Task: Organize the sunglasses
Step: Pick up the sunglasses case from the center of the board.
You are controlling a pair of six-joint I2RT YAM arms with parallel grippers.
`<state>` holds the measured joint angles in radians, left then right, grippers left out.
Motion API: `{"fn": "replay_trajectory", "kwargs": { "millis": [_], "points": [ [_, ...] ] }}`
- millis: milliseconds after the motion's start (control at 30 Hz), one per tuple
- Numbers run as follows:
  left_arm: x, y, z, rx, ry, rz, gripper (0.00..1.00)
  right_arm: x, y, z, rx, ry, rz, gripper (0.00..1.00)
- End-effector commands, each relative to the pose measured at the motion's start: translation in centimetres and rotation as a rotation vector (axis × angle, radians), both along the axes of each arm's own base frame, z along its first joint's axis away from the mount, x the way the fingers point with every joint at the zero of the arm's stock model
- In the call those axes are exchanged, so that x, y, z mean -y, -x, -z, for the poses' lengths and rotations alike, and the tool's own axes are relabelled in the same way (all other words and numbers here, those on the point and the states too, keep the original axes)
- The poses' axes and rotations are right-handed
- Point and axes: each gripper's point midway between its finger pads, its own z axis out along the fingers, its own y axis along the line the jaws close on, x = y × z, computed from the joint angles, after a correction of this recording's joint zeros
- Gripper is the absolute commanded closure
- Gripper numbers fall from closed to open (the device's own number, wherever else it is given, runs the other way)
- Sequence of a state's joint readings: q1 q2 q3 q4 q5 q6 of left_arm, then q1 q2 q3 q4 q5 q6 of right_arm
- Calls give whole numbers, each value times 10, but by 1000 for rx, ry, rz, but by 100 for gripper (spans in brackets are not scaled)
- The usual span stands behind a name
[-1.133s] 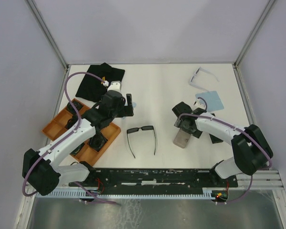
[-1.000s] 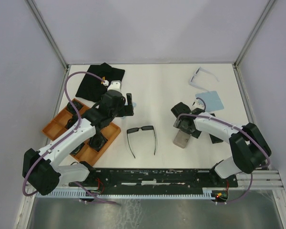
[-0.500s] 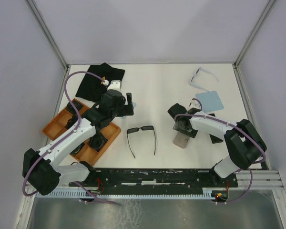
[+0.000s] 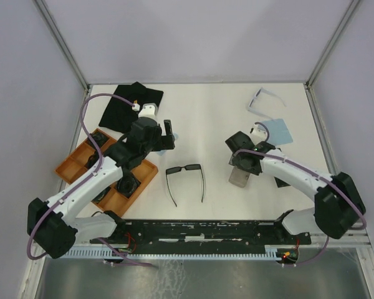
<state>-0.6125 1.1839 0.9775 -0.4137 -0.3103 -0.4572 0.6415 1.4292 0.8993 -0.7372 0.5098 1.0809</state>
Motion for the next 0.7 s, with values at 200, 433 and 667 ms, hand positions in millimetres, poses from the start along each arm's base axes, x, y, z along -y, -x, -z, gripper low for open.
{"fn": "replay_trajectory", "kwargs": {
  "millis": [200, 433, 667],
  "points": [
    [6, 1, -80, 252, 217, 19, 4, -47, -42, -144, 445, -168, -440, 100],
    [17, 17, -109, 359, 317, 131, 0, -111, -23, -216, 518, -394, -825, 100],
    [24, 43, -152, 532, 436, 260, 1, -146, -3, -265, 606, -571, -1024, 100]
  ]
}}
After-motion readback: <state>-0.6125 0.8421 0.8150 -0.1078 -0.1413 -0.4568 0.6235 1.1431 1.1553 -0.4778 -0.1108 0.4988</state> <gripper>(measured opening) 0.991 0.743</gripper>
